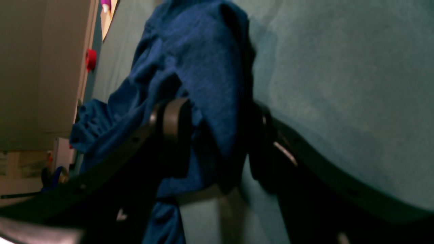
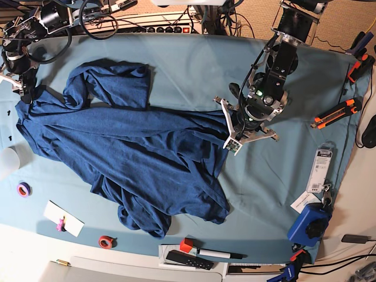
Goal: Layout the t-shirt on the table in an organized manner, then fold the t-shirt properly
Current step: 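Pull the held fabric with the left gripper out toward the left arm's side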
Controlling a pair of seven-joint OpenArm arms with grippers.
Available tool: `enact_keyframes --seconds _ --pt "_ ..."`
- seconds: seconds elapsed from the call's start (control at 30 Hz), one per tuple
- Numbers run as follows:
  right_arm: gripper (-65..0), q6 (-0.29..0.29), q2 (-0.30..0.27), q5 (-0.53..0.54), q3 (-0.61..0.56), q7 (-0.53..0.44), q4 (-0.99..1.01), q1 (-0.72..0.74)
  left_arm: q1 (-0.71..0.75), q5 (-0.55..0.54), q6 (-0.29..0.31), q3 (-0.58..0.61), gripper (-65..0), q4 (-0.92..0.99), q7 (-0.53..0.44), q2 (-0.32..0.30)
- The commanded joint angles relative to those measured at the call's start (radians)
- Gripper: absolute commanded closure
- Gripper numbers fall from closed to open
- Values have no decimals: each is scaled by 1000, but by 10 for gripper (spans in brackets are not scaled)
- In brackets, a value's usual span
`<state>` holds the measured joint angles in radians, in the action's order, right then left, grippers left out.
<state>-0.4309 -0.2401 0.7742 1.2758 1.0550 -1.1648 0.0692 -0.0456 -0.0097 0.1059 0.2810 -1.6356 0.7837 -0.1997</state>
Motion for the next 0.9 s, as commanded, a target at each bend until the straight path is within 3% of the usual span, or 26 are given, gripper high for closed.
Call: enact_keyframes --seconds 0.0,0.03,0.13,0.3,0.57,0.67,0.8,0.87 --pt "-264 13 -10 -68 1 4 0 -5 -15 -5 0 -2 0 -14 -14 0" --pt "-221 -3 -10 -68 1 -3 0 -5 -15 -6 1 -2 0 -14 -14 0" --pt "0 -62 -11 -39 -1 -9 0 -5 -16 -2 4 -2 0 -14 -16 0" --pt "0 -76 -47 -11 -31 -9 0 -5 -62 41 35 -2 0 -23 -16 -9" --pt "0 -76 -104 0 -118 -21 0 7 -255 -74 53 -2 0 -41 -158 -75" --pt "0 -83 -106 -1 -118 -21 0 32 -330 -141 60 -2 0 -41 -150 -76" --pt "0 -127 -106 -1 -118 -27 0 48 -365 -370 245 -5 0 -41 -72 -87" --pt "0 -128 -106 -2 -118 -32 0 47 -362 -560 420 -5 0 -41 11 -103"
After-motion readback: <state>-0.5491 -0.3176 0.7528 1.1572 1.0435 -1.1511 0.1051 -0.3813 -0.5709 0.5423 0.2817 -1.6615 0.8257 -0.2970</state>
